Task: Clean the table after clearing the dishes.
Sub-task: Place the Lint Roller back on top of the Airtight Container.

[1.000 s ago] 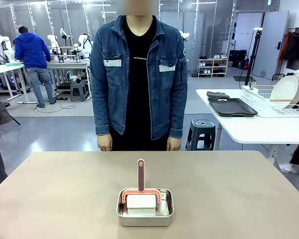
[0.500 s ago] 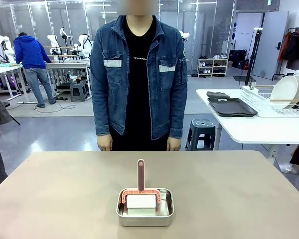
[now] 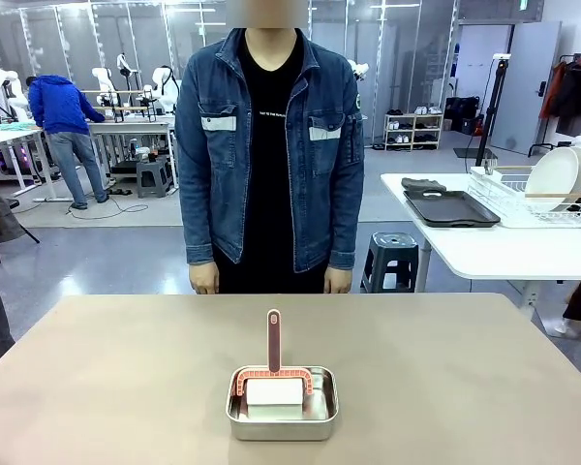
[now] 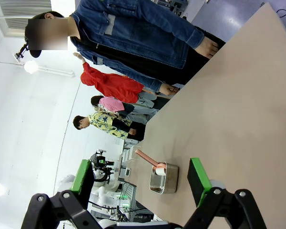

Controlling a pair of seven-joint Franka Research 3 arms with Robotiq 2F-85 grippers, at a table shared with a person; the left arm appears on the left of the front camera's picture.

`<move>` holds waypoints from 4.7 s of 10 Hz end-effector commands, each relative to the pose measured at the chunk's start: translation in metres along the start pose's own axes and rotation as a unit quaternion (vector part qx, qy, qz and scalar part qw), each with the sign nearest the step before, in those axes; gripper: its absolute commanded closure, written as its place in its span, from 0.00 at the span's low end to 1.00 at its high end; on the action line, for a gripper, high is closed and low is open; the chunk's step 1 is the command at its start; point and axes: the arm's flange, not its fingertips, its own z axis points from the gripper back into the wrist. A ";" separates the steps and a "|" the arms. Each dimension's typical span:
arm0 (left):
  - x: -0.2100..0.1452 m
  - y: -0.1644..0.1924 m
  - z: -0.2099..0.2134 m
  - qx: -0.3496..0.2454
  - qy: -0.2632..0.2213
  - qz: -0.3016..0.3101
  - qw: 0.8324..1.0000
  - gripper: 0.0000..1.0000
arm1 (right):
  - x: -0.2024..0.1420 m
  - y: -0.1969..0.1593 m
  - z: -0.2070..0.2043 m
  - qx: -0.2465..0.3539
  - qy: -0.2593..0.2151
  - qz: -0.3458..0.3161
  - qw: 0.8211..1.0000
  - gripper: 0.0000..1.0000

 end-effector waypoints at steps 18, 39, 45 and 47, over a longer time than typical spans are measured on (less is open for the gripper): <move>-0.006 -0.003 -0.002 0.011 -0.003 0.007 1.000 0.00 | 0.001 0.003 -0.001 0.005 -0.002 0.002 1.000 0.00; -0.006 -0.003 -0.002 0.011 -0.003 0.007 1.000 0.00 | 0.001 0.003 -0.001 0.005 -0.002 0.002 1.000 0.00; -0.006 -0.003 -0.002 0.011 -0.003 0.007 1.000 0.00 | 0.001 0.003 -0.001 0.005 -0.002 0.002 1.000 0.00; -0.006 -0.003 -0.002 0.011 -0.003 0.007 1.000 0.00 | 0.001 0.003 -0.001 0.005 -0.002 0.002 1.000 0.00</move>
